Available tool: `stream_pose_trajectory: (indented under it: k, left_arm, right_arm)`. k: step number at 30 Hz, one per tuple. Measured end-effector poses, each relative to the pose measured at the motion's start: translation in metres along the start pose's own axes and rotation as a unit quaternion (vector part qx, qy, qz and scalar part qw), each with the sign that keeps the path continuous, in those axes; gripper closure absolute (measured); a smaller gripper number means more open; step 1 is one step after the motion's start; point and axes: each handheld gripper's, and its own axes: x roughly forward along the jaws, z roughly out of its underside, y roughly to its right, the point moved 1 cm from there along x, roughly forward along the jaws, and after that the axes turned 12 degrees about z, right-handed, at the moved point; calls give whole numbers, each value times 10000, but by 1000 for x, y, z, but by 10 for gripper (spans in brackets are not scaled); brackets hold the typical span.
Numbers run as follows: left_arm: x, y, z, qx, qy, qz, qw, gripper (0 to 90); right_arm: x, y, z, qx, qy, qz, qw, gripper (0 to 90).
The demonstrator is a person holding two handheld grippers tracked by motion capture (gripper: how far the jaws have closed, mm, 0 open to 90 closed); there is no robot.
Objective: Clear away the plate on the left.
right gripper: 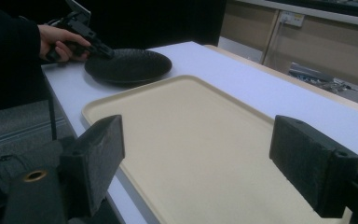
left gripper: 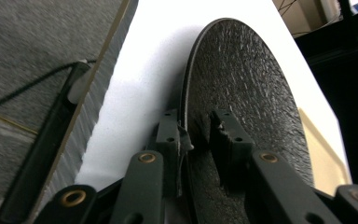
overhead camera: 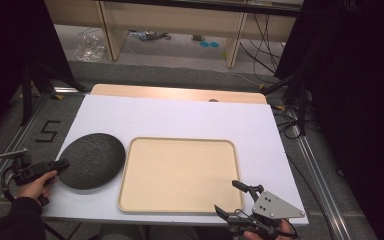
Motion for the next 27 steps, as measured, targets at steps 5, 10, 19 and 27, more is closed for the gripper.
stream_pose_trajectory:
  k: [5,10,19,27]
  left_arm:
    - [-3,-7,0,-464,-25,304,9985,773]
    - [-6,-4,0,-473,99,460,9978,798]
    - [-12,7,-3,-368,445,767,9954,863]
    - [-13,24,-5,154,544,665,9962,863]
  right_arm:
    - [-1,0,0,-21,-39,15,10000,191]
    - [-1,0,-1,-54,-43,26,10000,192]
    - [-1,0,-1,-41,-17,2,10000,194]
    - [-1,0,-1,-37,-30,-24,10000,194]
